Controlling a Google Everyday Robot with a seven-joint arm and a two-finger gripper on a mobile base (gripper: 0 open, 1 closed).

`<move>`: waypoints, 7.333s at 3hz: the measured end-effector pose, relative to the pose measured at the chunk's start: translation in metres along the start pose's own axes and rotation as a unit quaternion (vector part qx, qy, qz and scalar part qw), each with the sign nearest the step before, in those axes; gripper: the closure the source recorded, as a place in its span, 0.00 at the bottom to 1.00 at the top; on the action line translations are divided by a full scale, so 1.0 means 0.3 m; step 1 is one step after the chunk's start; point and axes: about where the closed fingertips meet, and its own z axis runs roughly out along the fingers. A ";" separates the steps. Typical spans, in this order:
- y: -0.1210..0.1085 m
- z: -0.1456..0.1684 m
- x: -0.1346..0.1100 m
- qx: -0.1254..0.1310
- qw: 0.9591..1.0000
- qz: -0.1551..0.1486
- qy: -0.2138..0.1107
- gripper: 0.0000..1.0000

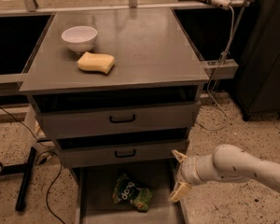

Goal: Pick green rice chip bag from bottom drawer and place on counter

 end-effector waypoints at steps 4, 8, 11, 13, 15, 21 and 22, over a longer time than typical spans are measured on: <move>0.073 0.720 0.363 -0.040 0.993 0.039 -0.107 0.00; 0.151 1.044 0.381 -0.079 0.989 0.044 -0.116 0.00; 0.174 1.177 0.367 -0.070 0.990 0.037 -0.120 0.19; 0.174 1.177 0.367 -0.070 0.990 0.037 -0.120 0.64; 0.174 1.177 0.367 -0.070 0.990 0.037 -0.120 1.00; 0.097 0.617 0.252 -0.012 0.988 -0.013 -0.154 1.00; 0.077 0.372 0.182 0.023 0.990 -0.053 -0.132 1.00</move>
Offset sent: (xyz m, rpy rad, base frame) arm 0.0127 0.0409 -0.2029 0.1649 0.1085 0.0451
